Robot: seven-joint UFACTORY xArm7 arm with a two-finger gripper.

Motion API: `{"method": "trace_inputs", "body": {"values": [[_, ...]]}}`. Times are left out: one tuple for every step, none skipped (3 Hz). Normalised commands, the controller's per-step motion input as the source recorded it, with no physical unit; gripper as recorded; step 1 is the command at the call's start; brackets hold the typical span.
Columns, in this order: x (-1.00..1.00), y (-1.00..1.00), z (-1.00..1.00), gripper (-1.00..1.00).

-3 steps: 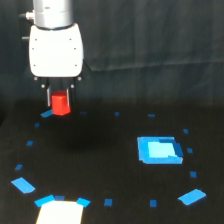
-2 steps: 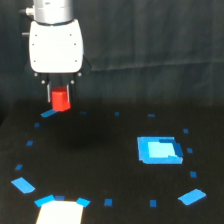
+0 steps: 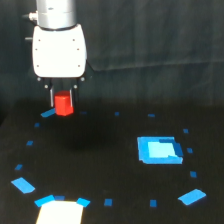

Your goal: Pick up the red object from the table

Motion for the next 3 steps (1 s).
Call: {"method": "trace_inputs", "body": {"values": [[0.08,0.00,-0.15,-0.92],[0.63,1.00,0.77,-0.91],[-0.05,0.30,0.18,-1.00]]}}
